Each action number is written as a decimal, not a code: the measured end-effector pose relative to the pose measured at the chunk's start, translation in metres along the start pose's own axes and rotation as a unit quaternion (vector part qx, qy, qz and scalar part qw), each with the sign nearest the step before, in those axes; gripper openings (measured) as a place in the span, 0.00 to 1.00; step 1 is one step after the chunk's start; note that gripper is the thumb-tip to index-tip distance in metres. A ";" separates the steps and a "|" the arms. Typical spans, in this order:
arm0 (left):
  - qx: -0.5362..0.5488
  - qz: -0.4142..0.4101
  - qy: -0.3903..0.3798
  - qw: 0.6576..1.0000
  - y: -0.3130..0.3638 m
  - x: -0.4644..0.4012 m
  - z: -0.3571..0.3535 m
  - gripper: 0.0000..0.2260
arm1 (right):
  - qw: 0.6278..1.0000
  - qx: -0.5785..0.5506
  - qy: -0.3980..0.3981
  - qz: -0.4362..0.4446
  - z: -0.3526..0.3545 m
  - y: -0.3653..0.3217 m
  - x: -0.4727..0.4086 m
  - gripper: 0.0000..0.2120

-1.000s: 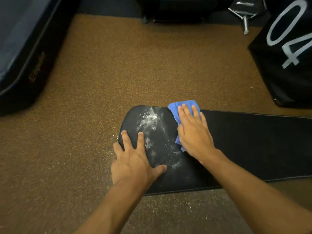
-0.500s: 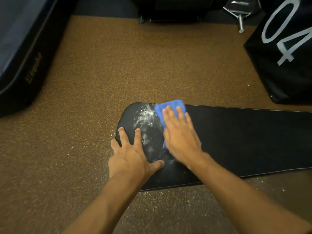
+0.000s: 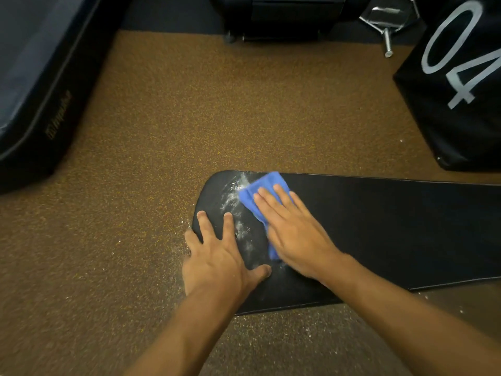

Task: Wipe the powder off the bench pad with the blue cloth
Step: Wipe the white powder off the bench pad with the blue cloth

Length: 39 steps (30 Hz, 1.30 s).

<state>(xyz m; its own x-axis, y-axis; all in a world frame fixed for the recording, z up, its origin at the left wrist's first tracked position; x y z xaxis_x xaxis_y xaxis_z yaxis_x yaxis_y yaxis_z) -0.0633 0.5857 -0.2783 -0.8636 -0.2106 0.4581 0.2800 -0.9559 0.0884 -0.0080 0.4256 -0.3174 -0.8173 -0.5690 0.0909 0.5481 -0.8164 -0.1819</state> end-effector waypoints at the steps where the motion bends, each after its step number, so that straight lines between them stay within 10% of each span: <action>1: 0.001 -0.001 0.001 1.000 0.000 0.000 0.000 0.57 | 1.000 -0.006 0.000 0.007 0.003 0.010 0.013 0.31; 7: 0.000 -0.007 -0.004 1.000 0.000 -0.001 -0.001 0.57 | 0.984 -0.010 0.032 -0.177 0.009 0.029 -0.061 0.30; 12: -0.004 -0.004 -0.001 1.000 0.001 -0.001 -0.001 0.57 | 1.000 -0.002 -0.006 -0.019 0.005 0.010 -0.013 0.30; 18: -0.002 -0.005 -0.004 1.000 0.001 -0.002 -0.003 0.57 | 0.985 -0.003 0.026 -0.172 0.007 0.027 -0.061 0.36; 24: -0.011 -0.005 -0.011 1.000 0.002 -0.001 -0.003 0.57 | 0.999 0.005 -0.026 0.034 0.009 0.007 -0.017 0.32; 30: -0.012 -0.005 -0.014 1.000 0.002 -0.002 -0.003 0.56 | 0.991 0.019 0.034 -0.125 0.006 0.012 -0.071 0.34; 35: -0.022 -0.004 -0.024 0.999 0.002 -0.002 -0.002 0.56 | 0.998 0.023 -0.018 0.061 0.000 -0.017 -0.036 0.30; 39: -0.021 -0.007 -0.021 1.000 0.003 -0.002 0.000 0.56 | 1.000 0.020 -0.015 0.017 0.007 0.009 -0.038 0.30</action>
<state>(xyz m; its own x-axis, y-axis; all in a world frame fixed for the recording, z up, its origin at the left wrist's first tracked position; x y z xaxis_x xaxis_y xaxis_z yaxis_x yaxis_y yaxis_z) -0.0607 0.5831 -0.2794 -0.8485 -0.1894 0.4941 0.2497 -0.9666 0.0583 0.0292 0.4391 -0.3153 -0.7922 -0.5993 0.1155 0.5832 -0.7991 -0.1461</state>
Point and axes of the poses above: each hand's wrist, its own x-axis away from the middle knuckle, its own z-axis out of the back of the hand, y = z × x, the point moved 2 cm from there along -x, towards the middle knuckle, and after that the axes turned 3 degrees about z, right-handed, at the moved point
